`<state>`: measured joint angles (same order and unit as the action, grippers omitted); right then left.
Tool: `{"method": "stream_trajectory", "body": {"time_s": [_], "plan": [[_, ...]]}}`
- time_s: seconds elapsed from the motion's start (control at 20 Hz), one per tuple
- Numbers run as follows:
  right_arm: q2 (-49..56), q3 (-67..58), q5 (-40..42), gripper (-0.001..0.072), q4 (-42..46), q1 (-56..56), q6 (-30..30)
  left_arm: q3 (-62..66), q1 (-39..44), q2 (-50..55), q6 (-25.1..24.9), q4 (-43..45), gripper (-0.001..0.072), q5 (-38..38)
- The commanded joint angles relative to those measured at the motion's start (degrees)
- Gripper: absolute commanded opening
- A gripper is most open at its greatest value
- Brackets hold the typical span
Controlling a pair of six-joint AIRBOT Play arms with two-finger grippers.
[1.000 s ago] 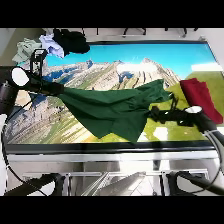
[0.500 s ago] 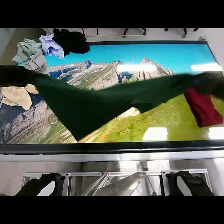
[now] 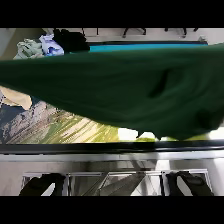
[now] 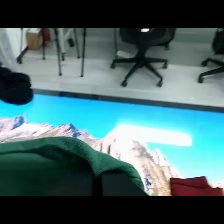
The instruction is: Fold the shirts.
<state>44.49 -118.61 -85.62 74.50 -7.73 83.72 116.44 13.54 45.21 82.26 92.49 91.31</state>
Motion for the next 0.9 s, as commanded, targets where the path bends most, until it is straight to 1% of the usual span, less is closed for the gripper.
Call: {"method": "stream_trajectory", "body": {"time_s": [0.0, 0.1, 0.15, 0.25, 0.3, 0.4, 0.45, 0.5, 0.55, 0.65, 0.75, 0.8, 0.85], "plan": [[-0.5, -3.5, 1.4, 0.0025, 3.8, 0.0, -0.8, 4.1, 1.2, -2.4, -0.4, 5.4, 0.0011, -0.2], [1.3, -3.5, 7.9, 0.0025, 3.8, 0.0, -1.0, 0.0, 1.2, -1.3, -0.2, 8.2, 0.0011, -0.2], [3.6, -3.4, 8.3, 0.0025, 3.8, 0.0, -0.9, -3.2, 1.2, 0.1, -0.2, 8.5, 0.0011, -0.3], [9.3, -2.2, 5.2, 0.0026, 3.7, 0.0, 0.9, -9.5, 1.2, 4.6, -0.1, 8.7, 0.0011, -1.8], [12.1, -0.3, 3.9, 0.0026, 3.7, 0.0, 2.3, -13.0, 1.2, 7.5, -0.2, 10.3, 0.0011, -3.6], [17.3, 6.7, 2.8, 0.0026, 3.3, 0.0, 3.5, -20.4, 0.8, 13.2, -0.2, 13.6, 0.0011, -8.4], [20.0, 11.4, 3.1, 0.0026, 2.9, 0.0, 4.3, -23.8, -0.5, 16.2, -0.4, 12.8, 0.0012, -11.1], [22.5, 16.1, 4.2, 0.0026, 2.6, 0.1, 5.5, -26.7, -2.1, 19.6, -0.9, 10.3, 0.0012, -14.1], [25.0, 21.5, 6.9, 0.0026, 2.2, 0.1, 6.4, -28.5, -3.5, 23.0, -1.1, 7.5, 0.0012, -17.4], [29.7, 30.3, 15.7, 0.0026, 1.3, 0.1, 5.4, -29.3, -6.3, 31.0, -1.5, 0.9, 0.0012, -24.5], [35.7, 33.5, 21.6, 0.0027, -0.2, 0.2, 4.5, -29.2, -7.6, 37.8, -3.2, -4.3, 0.0012, -28.6], [38.9, 33.5, 23.6, 0.0027, -1.6, 0.4, 4.0, -29.2, -7.7, 40.9, -3.9, -5.3, 0.0012, -29.7], [41.4, 33.5, 25.6, 0.0027, -3.3, 0.5, 1.9, -29.2, -7.7, 43.3, -3.9, -5.5, 0.0012, -30.3]]}}
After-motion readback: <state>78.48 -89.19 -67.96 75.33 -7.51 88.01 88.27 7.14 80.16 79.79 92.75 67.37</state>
